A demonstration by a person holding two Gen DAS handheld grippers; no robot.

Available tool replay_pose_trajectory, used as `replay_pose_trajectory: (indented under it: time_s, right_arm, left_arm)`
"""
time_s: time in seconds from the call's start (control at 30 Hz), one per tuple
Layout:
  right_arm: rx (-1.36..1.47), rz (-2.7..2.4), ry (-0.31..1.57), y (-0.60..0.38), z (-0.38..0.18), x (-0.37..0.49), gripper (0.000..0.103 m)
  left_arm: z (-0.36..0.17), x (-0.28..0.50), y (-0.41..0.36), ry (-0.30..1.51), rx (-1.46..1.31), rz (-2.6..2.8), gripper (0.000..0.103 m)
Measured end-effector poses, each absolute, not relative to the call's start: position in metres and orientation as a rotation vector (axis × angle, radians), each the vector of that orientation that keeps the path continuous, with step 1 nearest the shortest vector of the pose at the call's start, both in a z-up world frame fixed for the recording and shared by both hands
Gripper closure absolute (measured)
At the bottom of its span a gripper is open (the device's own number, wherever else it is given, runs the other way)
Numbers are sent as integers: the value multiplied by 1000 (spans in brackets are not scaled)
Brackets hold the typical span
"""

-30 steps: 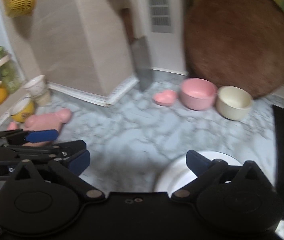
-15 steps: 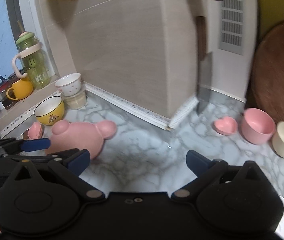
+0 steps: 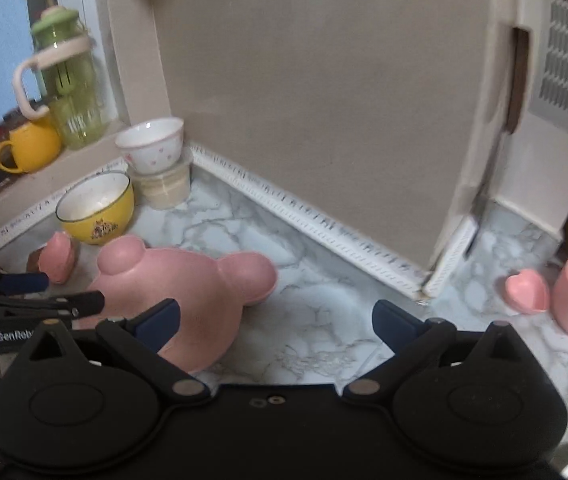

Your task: Organize plates and bowls

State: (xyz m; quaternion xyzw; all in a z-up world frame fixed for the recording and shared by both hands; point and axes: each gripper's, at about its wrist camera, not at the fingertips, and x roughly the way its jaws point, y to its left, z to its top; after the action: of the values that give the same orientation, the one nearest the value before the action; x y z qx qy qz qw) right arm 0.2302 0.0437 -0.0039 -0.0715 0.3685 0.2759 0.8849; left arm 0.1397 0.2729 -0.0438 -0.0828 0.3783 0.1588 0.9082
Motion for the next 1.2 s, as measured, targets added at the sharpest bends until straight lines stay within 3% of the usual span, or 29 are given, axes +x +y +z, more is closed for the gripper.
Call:
replay_pose_trajectory:
  time_s: [0.17, 0.3, 0.4, 0.47, 0.57, 0.67, 0.93, 1.2]
  right_arm:
    - [-159, 599, 851, 65, -31, 245, 1]
    - [-198, 618, 897, 83, -50, 251, 9]
    - [-213, 621, 920, 92, -63, 257, 27]
    - [-209, 615, 944, 96, -70, 261, 31]
    - [-182, 609, 951, 99, -76, 266, 41]
    - [-173, 600, 961, 102, -83, 269, 56]
    - [-143, 597, 1002, 102, -91, 275, 90]
    - [-139, 598, 1021, 104, -92, 275, 91]
  left_arm:
    - [-67, 150, 302, 834, -217, 340, 26]
    - [-79, 154, 311, 843, -224, 349, 26]
    - [-89, 160, 315, 860, -214, 349, 28]
    - [-93, 162, 318, 866, -219, 344, 41]
    - [-100, 165, 323, 883, -229, 341, 52]
    - [-105, 167, 328, 895, -241, 344, 66]
    - [-109, 170, 330, 908, -250, 355, 83]
    - [-109, 171, 333, 921, -299, 359, 87]
